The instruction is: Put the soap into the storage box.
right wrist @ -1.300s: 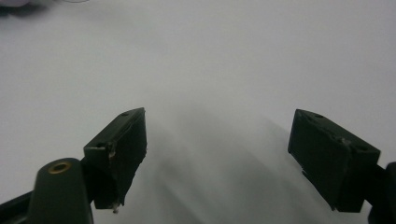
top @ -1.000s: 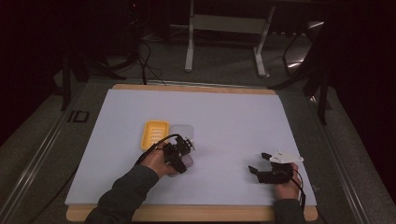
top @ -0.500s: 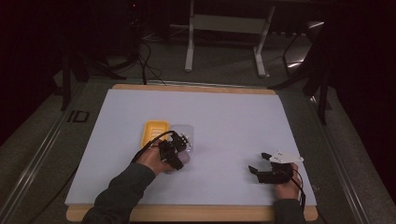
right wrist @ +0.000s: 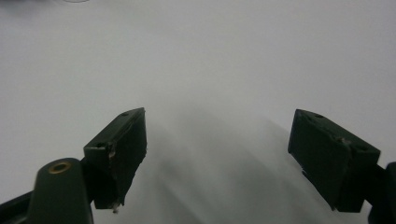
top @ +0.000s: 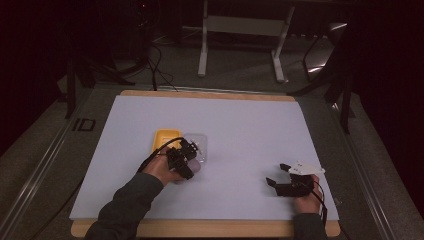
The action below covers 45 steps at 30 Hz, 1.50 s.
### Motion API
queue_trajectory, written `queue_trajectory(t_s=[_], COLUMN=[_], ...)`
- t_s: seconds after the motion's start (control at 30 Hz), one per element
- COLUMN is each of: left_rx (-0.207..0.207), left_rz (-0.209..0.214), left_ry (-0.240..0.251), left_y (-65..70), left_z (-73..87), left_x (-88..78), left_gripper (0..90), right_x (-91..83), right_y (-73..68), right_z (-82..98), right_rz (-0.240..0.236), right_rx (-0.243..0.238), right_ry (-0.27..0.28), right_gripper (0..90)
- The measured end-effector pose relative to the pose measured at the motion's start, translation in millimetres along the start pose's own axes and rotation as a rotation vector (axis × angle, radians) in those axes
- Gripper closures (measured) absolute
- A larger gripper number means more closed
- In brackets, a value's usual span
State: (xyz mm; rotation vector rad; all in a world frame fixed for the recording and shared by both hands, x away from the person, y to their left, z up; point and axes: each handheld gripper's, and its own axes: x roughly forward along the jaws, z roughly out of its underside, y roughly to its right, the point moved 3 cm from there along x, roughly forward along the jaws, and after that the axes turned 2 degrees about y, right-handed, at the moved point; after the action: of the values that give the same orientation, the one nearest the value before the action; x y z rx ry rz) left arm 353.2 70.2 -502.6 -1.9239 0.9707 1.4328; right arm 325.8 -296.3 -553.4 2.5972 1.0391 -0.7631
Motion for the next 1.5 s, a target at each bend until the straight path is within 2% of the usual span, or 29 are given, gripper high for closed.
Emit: queue_trajectory(t_s=[0.27,1.5], left_rx=[-0.001,-0.007], left_rz=[-0.009,0.007], left_ry=[0.004,0.028], left_y=[-3.1,-17.5], left_z=[0.2,1.0], left_x=[-5.7,-24.7], left_gripper=[50.1,50.2], right_x=[-0.1,-0.1], right_y=[0.1,0.2], right_z=[0.0,0.0], right_rz=[-0.001,-0.001], right_rx=[0.001,0.001], right_ry=[0.000,0.001], right_gripper=[19.1,19.1])
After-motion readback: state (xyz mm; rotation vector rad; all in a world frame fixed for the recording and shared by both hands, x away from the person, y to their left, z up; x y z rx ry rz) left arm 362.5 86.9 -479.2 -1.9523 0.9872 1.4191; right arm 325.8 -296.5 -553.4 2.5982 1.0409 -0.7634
